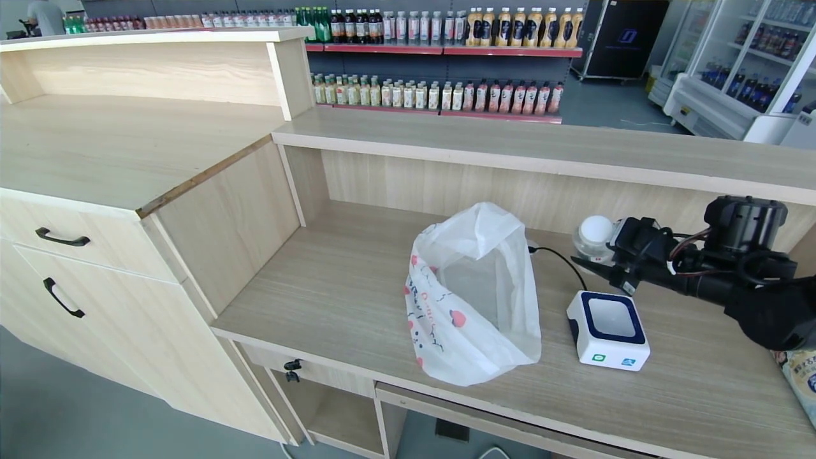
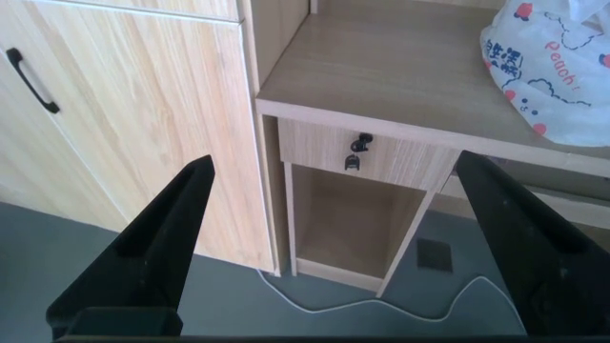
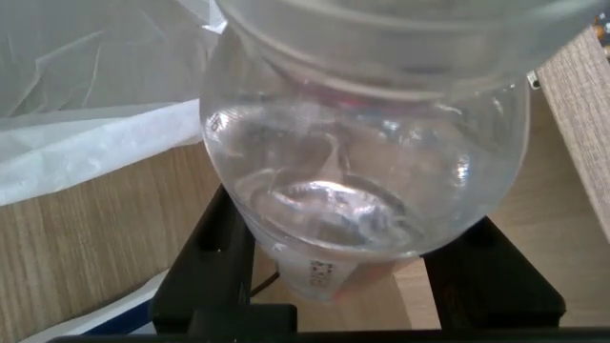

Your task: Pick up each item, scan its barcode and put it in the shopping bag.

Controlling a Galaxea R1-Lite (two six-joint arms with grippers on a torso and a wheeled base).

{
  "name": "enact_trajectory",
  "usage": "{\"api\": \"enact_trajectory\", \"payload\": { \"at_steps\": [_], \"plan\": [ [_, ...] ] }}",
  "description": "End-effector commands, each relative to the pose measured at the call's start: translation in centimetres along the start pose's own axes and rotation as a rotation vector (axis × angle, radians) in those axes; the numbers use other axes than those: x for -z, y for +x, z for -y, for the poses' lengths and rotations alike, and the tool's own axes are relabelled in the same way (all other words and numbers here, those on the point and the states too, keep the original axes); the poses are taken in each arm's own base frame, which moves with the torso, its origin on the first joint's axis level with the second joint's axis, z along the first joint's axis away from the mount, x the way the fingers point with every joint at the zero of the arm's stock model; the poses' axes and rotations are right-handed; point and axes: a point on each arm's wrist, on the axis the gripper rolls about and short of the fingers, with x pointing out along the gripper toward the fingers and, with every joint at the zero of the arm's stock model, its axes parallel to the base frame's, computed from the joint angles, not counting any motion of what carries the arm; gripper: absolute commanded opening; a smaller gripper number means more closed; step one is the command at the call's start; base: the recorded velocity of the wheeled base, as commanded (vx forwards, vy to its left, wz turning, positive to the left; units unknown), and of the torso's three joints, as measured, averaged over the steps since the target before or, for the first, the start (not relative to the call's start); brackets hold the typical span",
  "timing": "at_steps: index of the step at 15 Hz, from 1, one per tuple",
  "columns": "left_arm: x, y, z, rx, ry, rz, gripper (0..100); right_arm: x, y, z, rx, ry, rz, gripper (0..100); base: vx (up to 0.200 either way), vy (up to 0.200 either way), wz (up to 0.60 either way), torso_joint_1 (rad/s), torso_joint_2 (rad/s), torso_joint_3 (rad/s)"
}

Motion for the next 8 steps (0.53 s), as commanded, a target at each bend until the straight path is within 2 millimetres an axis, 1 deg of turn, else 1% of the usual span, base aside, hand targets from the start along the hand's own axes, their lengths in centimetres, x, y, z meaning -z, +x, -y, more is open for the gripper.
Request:
{"api": "enact_trajectory", "payload": {
  "at_steps": [1, 5, 8],
  "plan": [
    [0.0, 0.0, 0.0, -0.002, 0.000, -0.001, 100, 0.2, 0.2, 0.1, -0.005, -0.002, 0.009, 0, 0.000, 0.000, 0.00, 0.000, 0.00, 0.000],
    [0.0, 0.0, 0.0, 0.000, 0.000, -0.001, 100, 0.6, 0.8, 0.0, -0.035, -0.029, 0.057, 0, 0.000, 0.000, 0.00, 0.000, 0.00, 0.000],
    [0.0, 0.0, 0.0, 0.000, 0.000, -0.001, 100, 1.6, 1.1, -0.3, -0.049, -0.048, 0.043, 0, 0.000, 0.000, 0.00, 0.000, 0.00, 0.000]
  ]
}}
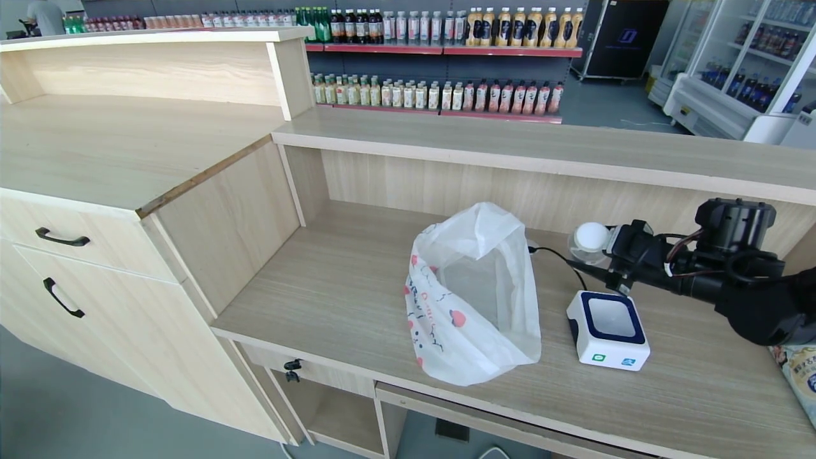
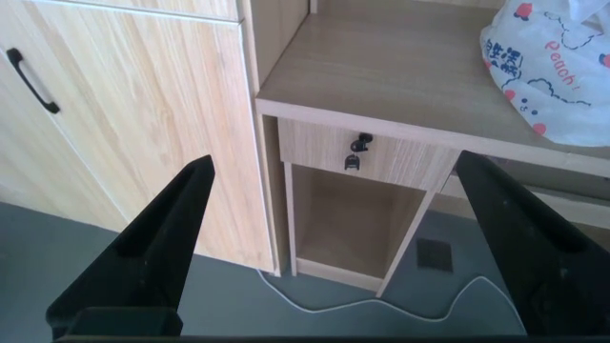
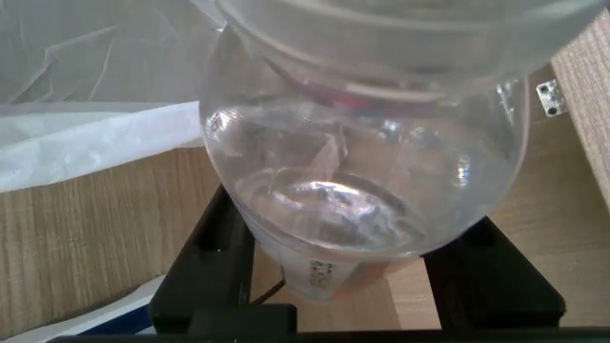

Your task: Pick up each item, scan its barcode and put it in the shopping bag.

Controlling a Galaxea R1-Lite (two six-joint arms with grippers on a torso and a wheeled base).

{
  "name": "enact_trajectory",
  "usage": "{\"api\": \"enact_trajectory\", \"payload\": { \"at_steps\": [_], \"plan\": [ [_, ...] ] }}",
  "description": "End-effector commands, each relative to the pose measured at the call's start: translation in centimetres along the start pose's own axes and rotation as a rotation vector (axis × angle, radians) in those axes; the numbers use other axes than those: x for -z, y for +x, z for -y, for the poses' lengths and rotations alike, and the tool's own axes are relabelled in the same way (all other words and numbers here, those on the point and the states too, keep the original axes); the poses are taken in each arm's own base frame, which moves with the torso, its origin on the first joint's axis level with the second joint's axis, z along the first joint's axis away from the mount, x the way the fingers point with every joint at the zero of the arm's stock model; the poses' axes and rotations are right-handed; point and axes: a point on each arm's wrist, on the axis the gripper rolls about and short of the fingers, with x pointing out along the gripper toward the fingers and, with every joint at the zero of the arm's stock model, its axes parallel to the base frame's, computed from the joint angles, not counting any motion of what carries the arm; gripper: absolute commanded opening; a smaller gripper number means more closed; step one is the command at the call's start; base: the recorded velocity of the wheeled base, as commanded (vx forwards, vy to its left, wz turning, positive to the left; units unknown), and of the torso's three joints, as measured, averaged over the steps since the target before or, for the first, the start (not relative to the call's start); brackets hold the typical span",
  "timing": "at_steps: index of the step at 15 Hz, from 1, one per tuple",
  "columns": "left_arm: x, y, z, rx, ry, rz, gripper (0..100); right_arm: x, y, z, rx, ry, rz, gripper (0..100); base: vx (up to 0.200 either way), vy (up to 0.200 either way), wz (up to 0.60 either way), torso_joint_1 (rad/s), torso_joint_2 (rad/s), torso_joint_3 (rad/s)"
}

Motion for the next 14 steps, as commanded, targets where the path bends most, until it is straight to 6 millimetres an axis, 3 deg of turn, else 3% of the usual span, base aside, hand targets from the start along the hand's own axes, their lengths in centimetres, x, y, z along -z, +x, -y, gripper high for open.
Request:
{"api": "enact_trajectory", "payload": {
  "at_steps": [1, 14],
  "plan": [
    [0.00, 0.01, 0.00, 0.001, 0.000, -0.001, 100, 0.65, 0.28, -0.46, -0.015, 0.000, -0.010, 0, 0.000, 0.000, 0.00, 0.000, 0.00, 0.000],
    [0.00, 0.01, 0.00, 0.001, 0.000, -0.001, 100, 0.98, 0.54, -1.15, -0.054, -0.053, 0.007, 0, 0.000, 0.000, 0.00, 0.000, 0.00, 0.000]
  ]
}}
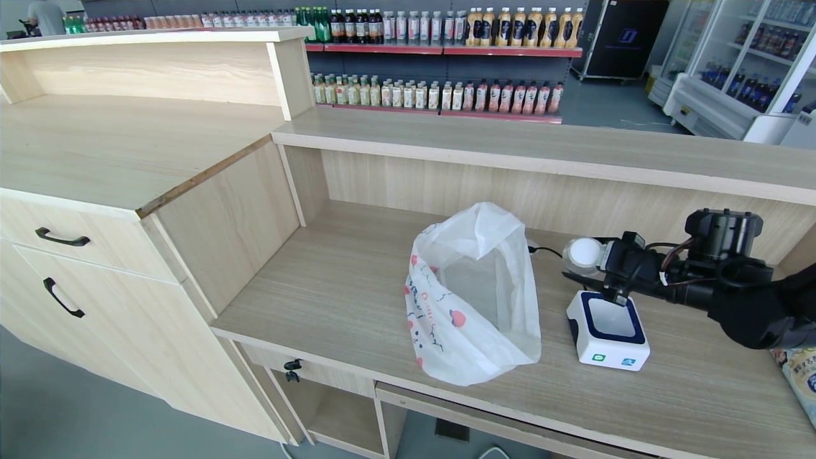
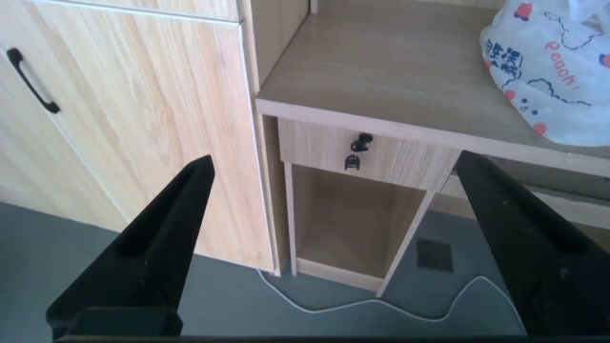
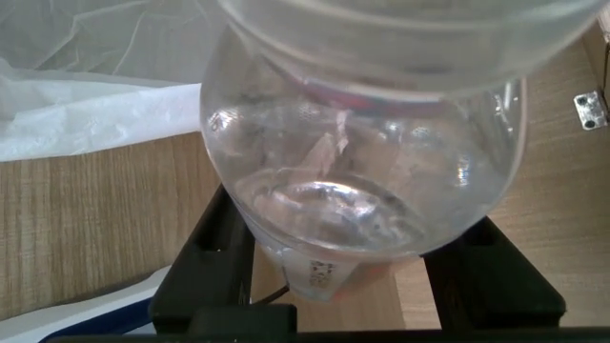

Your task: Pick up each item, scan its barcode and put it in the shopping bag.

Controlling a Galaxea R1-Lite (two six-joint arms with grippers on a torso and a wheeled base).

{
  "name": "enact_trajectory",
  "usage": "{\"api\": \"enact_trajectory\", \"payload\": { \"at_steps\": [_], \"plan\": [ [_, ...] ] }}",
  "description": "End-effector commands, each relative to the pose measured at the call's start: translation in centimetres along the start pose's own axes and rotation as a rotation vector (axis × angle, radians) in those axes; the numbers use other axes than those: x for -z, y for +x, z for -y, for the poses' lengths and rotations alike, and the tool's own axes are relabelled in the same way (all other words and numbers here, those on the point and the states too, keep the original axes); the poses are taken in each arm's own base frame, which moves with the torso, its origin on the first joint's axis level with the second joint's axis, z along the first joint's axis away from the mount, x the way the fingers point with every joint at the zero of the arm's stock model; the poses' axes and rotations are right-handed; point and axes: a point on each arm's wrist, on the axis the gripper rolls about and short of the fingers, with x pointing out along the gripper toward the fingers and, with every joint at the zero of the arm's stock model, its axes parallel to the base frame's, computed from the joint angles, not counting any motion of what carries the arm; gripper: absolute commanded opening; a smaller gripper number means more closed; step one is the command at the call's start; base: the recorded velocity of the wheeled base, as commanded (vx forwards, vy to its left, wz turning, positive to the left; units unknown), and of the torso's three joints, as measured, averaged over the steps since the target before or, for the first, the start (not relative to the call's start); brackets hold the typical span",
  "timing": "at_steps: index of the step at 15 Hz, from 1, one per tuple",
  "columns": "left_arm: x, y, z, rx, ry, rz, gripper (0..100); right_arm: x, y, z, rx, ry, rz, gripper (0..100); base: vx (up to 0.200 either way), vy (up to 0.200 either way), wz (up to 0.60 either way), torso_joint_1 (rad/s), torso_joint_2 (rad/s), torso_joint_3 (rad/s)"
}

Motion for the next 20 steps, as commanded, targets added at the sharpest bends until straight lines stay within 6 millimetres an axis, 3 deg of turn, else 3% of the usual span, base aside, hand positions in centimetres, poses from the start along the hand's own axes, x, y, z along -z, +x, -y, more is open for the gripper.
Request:
{"api": "enact_trajectory", "payload": {
  "at_steps": [1, 20],
  "plan": [
    [0.0, 0.0, 0.0, 0.001, 0.000, -0.001, 100, 0.2, 0.1, -0.1, -0.002, 0.002, -0.003, 0, 0.000, 0.000, 0.00, 0.000, 0.00, 0.000],
    [0.0, 0.0, 0.0, -0.001, 0.000, -0.001, 100, 1.0, 0.8, -0.9, -0.032, 0.024, 0.005, 0, 0.000, 0.000, 0.00, 0.000, 0.00, 0.000]
  ]
}}
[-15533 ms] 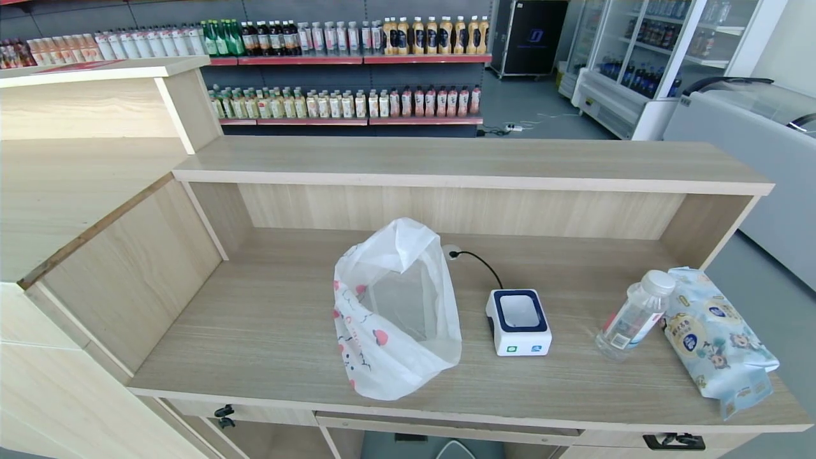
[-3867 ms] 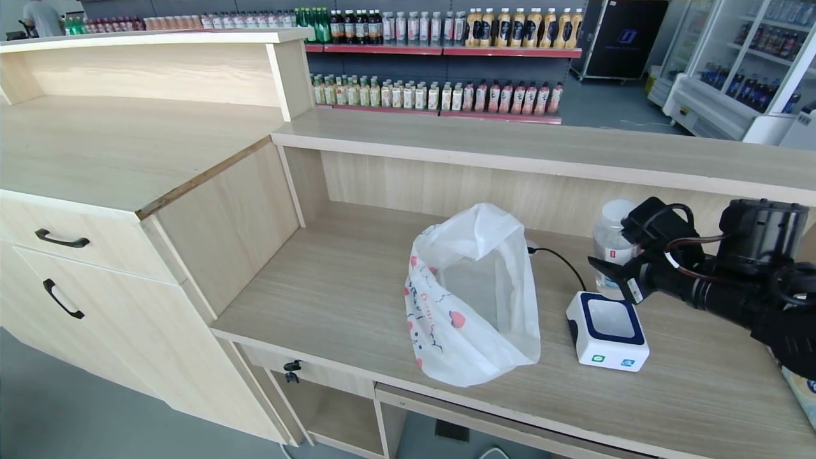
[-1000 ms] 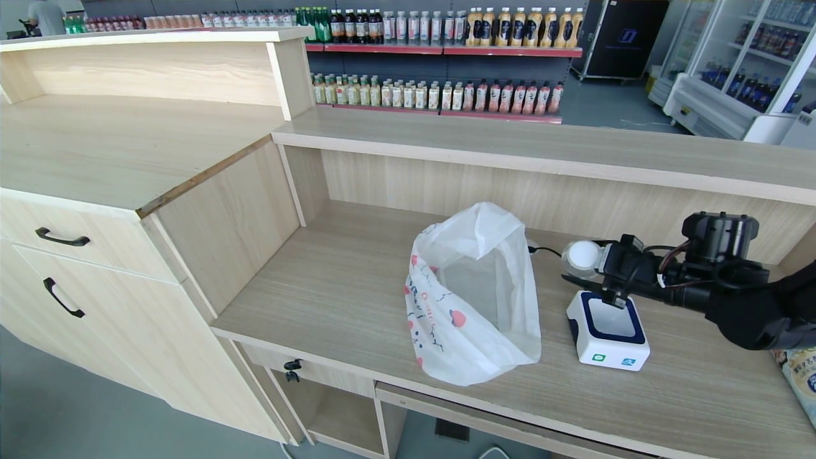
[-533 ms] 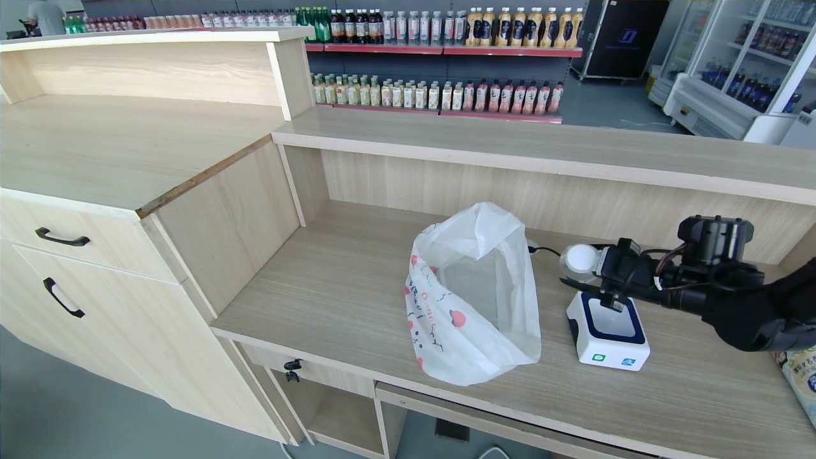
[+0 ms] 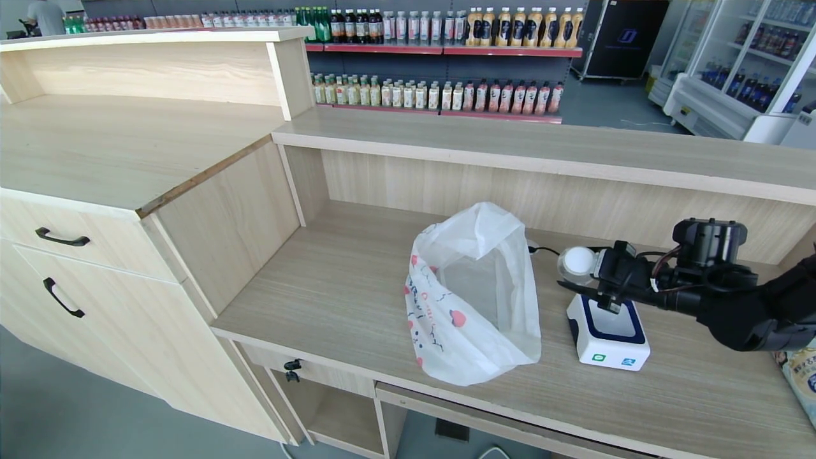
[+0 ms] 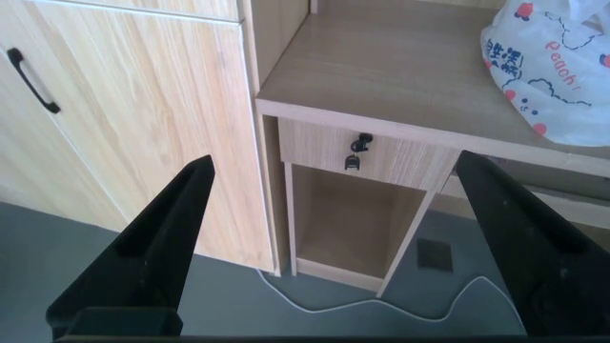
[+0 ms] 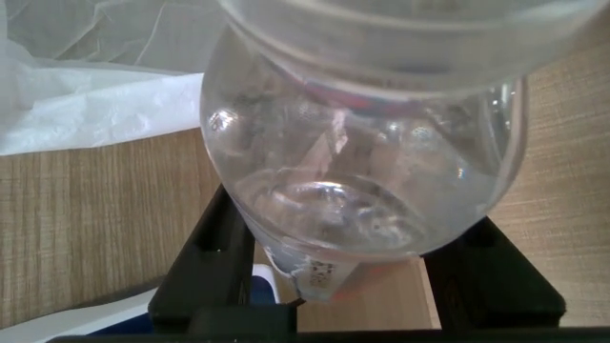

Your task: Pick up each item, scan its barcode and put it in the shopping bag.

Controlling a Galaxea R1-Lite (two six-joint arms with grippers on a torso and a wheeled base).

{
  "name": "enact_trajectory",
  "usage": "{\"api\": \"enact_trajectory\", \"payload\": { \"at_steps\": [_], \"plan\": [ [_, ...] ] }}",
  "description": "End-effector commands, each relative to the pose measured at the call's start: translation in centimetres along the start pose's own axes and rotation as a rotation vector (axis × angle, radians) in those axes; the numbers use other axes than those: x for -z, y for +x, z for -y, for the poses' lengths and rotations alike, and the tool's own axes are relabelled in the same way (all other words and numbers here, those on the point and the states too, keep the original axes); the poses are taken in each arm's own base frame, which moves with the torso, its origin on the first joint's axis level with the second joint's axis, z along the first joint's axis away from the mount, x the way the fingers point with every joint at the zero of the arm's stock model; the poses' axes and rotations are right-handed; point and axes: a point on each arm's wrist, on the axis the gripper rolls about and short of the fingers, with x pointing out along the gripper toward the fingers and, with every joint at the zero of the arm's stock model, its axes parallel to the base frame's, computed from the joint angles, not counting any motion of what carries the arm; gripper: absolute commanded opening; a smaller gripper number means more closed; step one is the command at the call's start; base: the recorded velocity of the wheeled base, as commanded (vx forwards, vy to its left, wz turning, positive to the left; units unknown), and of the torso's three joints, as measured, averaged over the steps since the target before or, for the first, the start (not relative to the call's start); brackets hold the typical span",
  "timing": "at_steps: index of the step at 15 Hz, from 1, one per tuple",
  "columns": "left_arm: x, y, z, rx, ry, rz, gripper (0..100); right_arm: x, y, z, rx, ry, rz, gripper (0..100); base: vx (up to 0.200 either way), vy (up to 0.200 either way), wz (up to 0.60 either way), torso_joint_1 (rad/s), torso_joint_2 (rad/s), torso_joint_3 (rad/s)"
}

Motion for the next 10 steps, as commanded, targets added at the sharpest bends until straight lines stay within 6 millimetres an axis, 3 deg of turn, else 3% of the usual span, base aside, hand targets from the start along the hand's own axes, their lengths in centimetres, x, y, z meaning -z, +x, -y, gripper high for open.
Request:
{"api": "enact_trajectory", "payload": {
  "at_steps": [1, 10],
  "plan": [
    [0.0, 0.0, 0.0, -0.001, 0.000, -0.001, 100, -0.5, -0.3, 0.5, 0.017, -0.017, 0.004, 0, 0.000, 0.000, 0.00, 0.000, 0.00, 0.000],
    [0.0, 0.0, 0.0, 0.001, 0.000, -0.001, 100, -3.2, -2.9, 2.5, 0.069, -0.096, 0.015, 0, 0.000, 0.000, 0.00, 0.000, 0.00, 0.000]
  ]
}}
